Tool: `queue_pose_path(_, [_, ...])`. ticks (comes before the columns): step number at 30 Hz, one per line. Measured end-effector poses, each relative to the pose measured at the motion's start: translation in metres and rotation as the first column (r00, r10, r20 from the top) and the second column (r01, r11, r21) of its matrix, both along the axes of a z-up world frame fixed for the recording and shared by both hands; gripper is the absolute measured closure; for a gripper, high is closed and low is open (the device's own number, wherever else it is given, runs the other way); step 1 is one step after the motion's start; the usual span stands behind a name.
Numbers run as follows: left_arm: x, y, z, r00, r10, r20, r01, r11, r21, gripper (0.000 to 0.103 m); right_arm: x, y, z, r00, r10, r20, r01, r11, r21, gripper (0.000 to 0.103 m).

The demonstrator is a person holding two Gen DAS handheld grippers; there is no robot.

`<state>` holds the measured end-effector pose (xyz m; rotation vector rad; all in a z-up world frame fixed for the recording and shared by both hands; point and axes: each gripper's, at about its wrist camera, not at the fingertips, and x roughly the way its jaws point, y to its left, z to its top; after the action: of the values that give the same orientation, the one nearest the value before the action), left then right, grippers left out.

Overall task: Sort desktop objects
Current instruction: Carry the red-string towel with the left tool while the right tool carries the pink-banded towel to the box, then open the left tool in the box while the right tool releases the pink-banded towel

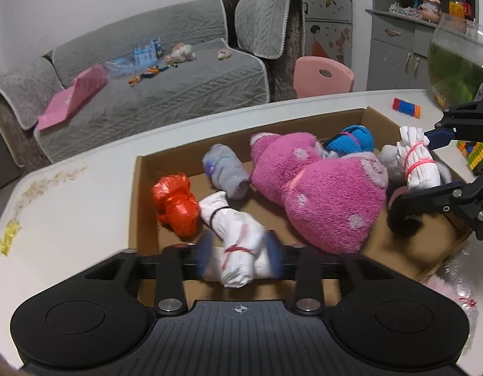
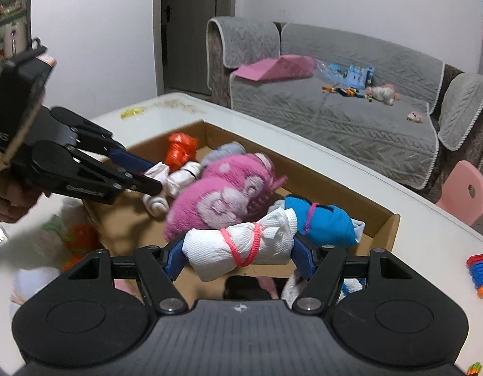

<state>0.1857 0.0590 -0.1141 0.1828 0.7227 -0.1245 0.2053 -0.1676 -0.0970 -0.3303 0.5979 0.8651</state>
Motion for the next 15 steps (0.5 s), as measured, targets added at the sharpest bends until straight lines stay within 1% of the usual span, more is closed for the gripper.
queue_pose_path(2, [-0.001,0.000,0.002,1.000,0.007,0.019,-0.007,1.000,0.010,0.024,0.003,0.000,-0.002,1.000,0.001,-0.002,-0.001,1.000,0.000,0.037])
queue_pose_path(4, [-0.003,0.001,0.004,0.999,0.015,0.031,-0.015,1.000,0.016,0.022,0.005,0.002,-0.003,1.000,0.002,0.000,-0.002,1.000,-0.004,0.036])
queue_pose_path(6, [-0.004,0.003,0.006,0.999,0.019,0.032,-0.020,1.000,0.016,0.013,0.005,0.004,-0.003,1.000,0.003,0.008,-0.003,1.000,-0.008,0.028])
queue_pose_path(7, [-0.005,0.004,0.006,0.999,0.024,0.034,-0.025,1.000,0.016,0.011,0.003,0.004,-0.001,1.000,0.001,0.018,-0.001,1.000,-0.008,0.023])
queue_pose_path(8, [-0.006,0.004,0.007,0.999,0.027,0.036,-0.028,0.999,0.016,0.008,0.003,0.004,0.000,1.000,-0.002,0.024,0.002,1.000,-0.003,0.015])
queue_pose_path(9, [-0.008,0.005,0.008,0.999,0.031,0.042,-0.031,0.999,0.017,0.007,0.003,0.003,0.002,1.000,-0.005,0.031,0.005,1.000,0.005,0.011])
queue_pose_path(10, [-0.010,0.005,0.010,0.998,0.032,0.045,-0.033,0.999,0.019,0.006,0.002,0.002,0.004,0.999,-0.008,0.040,0.008,1.000,0.012,0.010])
queue_pose_path(15, [-0.027,0.005,0.020,0.997,0.021,0.077,-0.022,1.000,0.017,0.000,-0.008,-0.005,0.018,0.998,-0.006,0.065,0.003,0.999,0.034,0.009])
